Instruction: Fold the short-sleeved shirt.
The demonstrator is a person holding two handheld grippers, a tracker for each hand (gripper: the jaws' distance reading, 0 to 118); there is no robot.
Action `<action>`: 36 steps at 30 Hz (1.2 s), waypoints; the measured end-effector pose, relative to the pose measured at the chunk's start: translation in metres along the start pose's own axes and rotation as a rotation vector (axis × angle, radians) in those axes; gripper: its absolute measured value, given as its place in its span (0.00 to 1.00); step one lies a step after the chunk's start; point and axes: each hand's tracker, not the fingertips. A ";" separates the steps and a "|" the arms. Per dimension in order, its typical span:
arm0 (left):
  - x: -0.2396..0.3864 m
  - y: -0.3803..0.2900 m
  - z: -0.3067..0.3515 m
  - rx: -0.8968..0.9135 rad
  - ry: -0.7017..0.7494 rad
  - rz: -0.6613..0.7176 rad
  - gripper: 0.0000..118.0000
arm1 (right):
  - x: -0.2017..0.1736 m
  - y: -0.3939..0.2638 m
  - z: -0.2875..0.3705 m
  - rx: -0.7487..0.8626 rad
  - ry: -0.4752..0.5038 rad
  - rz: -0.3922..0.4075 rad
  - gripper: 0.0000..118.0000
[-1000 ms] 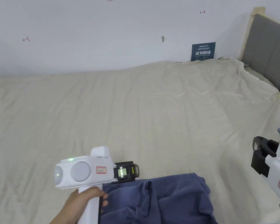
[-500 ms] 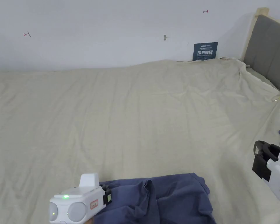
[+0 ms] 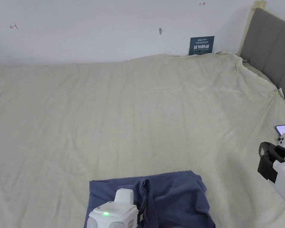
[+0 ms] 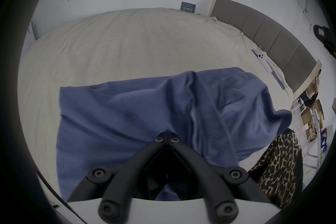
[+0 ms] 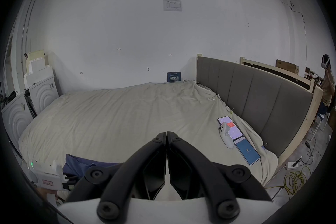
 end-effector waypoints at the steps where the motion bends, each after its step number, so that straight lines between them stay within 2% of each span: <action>1: 0.004 0.001 -0.001 0.001 -0.011 -0.002 0.00 | 0.001 0.000 -0.001 -0.002 -0.002 0.000 0.00; 4: 0.017 0.003 -0.003 0.001 -0.085 0.010 0.00 | 0.001 -0.001 -0.001 -0.005 -0.002 -0.001 0.00; 7: 0.027 0.007 -0.005 -0.005 -0.090 0.002 0.00 | 0.000 -0.001 0.001 -0.007 -0.004 -0.002 0.00; 12: 0.012 0.023 0.018 0.038 -0.170 0.071 0.00 | -0.001 0.000 0.003 -0.003 0.000 0.005 0.00; 17: -0.034 0.053 0.067 0.070 -0.230 0.109 0.00 | -0.003 0.005 0.003 0.007 0.010 0.012 0.00; 23: -0.118 0.067 0.104 0.023 -0.305 0.284 0.02 | -0.012 0.009 0.001 0.016 0.025 0.019 0.00; 25: -0.142 0.065 0.107 -0.001 -0.311 0.301 0.12 | -0.015 0.009 -0.001 0.013 0.031 0.021 0.00; 27: -0.161 0.062 0.105 -0.048 -0.304 0.338 0.15 | -0.019 0.008 -0.002 0.009 0.034 0.023 0.00; 28: -0.171 0.060 0.101 -0.056 -0.286 0.359 0.27 | -0.021 0.007 -0.003 0.005 0.038 0.026 0.00; 31: -0.189 0.050 0.091 -0.072 -0.246 0.384 0.70 | -0.025 0.005 -0.004 -0.002 0.048 0.028 0.00; 32: -0.191 0.046 0.087 -0.085 -0.239 0.386 0.76 | -0.026 0.004 -0.005 -0.006 0.050 0.028 0.00; 36: -0.206 0.034 0.062 -0.132 -0.247 0.411 0.79 | -0.029 0.001 -0.007 -0.020 0.044 0.036 0.00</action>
